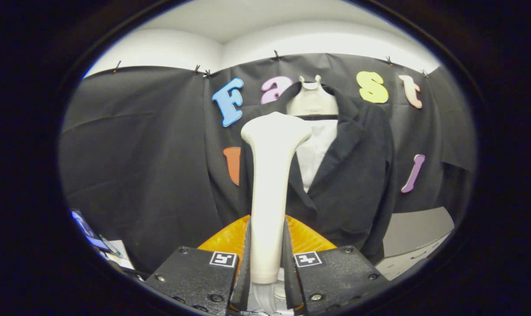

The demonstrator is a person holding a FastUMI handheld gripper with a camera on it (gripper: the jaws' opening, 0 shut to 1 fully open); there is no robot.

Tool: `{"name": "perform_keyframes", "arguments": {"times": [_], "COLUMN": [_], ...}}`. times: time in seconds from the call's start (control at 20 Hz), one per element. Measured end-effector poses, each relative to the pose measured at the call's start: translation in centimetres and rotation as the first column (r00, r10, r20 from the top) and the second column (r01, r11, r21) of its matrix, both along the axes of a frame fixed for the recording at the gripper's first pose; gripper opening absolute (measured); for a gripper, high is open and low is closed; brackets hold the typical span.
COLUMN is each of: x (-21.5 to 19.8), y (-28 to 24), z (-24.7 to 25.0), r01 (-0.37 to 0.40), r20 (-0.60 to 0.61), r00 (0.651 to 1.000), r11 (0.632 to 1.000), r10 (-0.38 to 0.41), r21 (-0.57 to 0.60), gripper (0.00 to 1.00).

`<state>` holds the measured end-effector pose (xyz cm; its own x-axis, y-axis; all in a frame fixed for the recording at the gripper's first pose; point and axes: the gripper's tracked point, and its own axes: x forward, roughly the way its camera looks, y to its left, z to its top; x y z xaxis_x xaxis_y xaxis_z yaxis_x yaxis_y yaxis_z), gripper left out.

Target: Iron the clothes twice with a garment steamer, once on the left side and once on the right side.

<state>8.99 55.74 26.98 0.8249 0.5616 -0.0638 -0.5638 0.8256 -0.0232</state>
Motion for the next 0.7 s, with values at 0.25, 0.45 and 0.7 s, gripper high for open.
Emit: {"name": "perform_keyframes", "arguments": {"times": [0.25,0.45,0.7], "x": [2.4,5.7,7.9], "y": [4.7,7.1,7.4], "z": [1.0,1.4,0.1], "r01": [-0.028,-0.015,0.009], "r20": [0.021,0.021,-0.008], "r00": [0.999,1.0,1.0], "r11": [0.999,0.999,0.999], "r10": [0.028,0.016,-0.009], "r21": [-0.026,-0.033,-0.044], "gripper": [0.35,0.35,0.35]}}
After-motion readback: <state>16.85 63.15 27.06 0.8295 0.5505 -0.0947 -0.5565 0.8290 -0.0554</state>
